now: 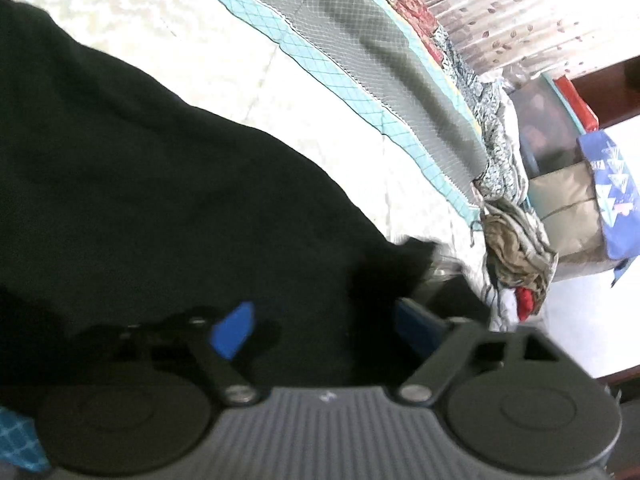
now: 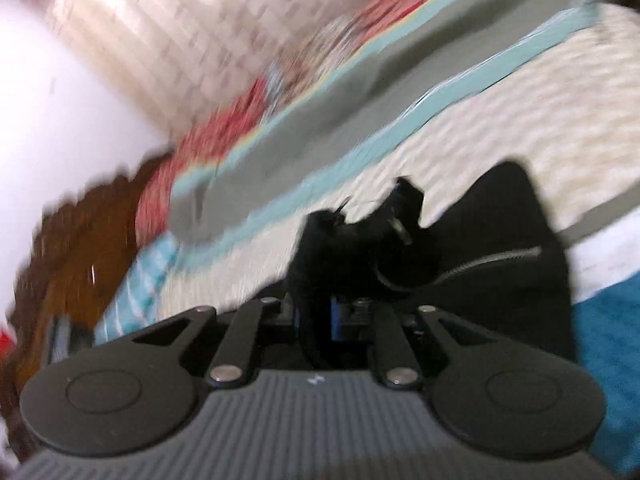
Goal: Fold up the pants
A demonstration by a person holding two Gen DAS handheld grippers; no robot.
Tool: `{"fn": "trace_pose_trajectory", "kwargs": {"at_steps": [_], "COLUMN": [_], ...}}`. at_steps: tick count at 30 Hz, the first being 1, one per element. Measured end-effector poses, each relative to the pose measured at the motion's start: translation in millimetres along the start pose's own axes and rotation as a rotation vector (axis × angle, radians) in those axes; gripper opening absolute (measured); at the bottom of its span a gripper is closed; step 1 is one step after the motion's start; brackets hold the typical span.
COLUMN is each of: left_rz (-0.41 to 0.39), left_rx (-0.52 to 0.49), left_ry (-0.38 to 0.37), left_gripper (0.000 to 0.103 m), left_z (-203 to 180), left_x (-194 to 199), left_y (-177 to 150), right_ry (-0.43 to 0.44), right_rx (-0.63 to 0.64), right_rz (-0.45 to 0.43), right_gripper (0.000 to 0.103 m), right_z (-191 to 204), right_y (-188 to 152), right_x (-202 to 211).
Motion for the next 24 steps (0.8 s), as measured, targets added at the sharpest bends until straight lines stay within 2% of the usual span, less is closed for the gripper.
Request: {"fn": "trace_pose_trajectory", "kwargs": {"at_steps": [1,2,3,4,5,8,10,13,16,19,20,21,22,24], "left_rz": [0.003,0.015,0.029,0.042,0.05,0.066,0.071,0.08,0.114,0.129,0.126,0.124,0.132,0.132], "left_rx": [0.013,0.026,0.035,0.044,0.049,0.061,0.051,0.018,-0.025,-0.099,-0.128,-0.153,-0.173,-0.18], "left_ry": [-0.005,-0.009,-0.006,0.001,0.005,0.009,0.014,0.012,-0.002,0.024,0.044,0.055,0.059,0.071], "left_gripper": [0.092,0.092,0.092,0.092,0.092,0.092,0.093,0.094,0.094,0.092,0.087,0.063,0.028,0.02], "left_z": [3.3,6.5,9.2,12.9,14.9,18.6,17.1,6.4,-4.2,-17.4,-22.2,-26.6,-30.9,-33.4], "left_x": [-2.2,-5.7,-9.1,-12.2,-15.2,-22.4,-27.0,-40.2,-58.1,-74.4,-78.5,-80.8,-83.4,-80.0], "left_y": [-1.1,-2.7,-4.7,-7.1,-10.3,-14.9,-13.3,-6.4,-2.3,-4.5,-5.8,-7.0,-8.9,-12.5], "right_ry": [-0.024,-0.048,-0.061,-0.063,-0.061,-0.045,-0.032,-0.065,-0.099,-0.112,-0.114,-0.114,-0.119,-0.128], "right_rx": [0.074,0.159,0.231,0.282,0.317,0.405,0.381,0.267,0.099,-0.046,-0.087,-0.115,-0.15,-0.185], "right_rz": [0.032,0.07,0.136,0.216,0.257,0.205,0.148,0.044,-0.069,-0.151,-0.17,-0.181,-0.195,-0.205], "right_gripper": [0.023,0.035,0.055,0.062,0.068,0.074,0.074,0.074,0.074,0.074,0.074,0.074,0.074,0.074], "right_z": [7.9,16.4,21.7,24.8,28.1,34.6,31.4,11.2,-24.5,-59.1,-68.7,-76.3,-84.7,-91.6], "right_y": [-14.3,-28.2,-42.0,-53.3,-61.4,-66.7,-53.7,-24.6,4.5,18.9,20.6,18.0,19.1,17.0], "right_x": [-13.7,-25.9,-37.2,-46.9,-49.2,-26.7,-6.6,19.3,55.0,88.8,94.5,103.2,109.3,113.2]}}
Point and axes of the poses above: each gripper's, at about its wrist camera, not at the fingertips, and x roughly against the way its jaws point, z to its left, y to its top, the point moved 4 cm from there along -x, roughly the way its jaws point, and after that the axes turned 15 degrees about -x, right-handed, at the moved point
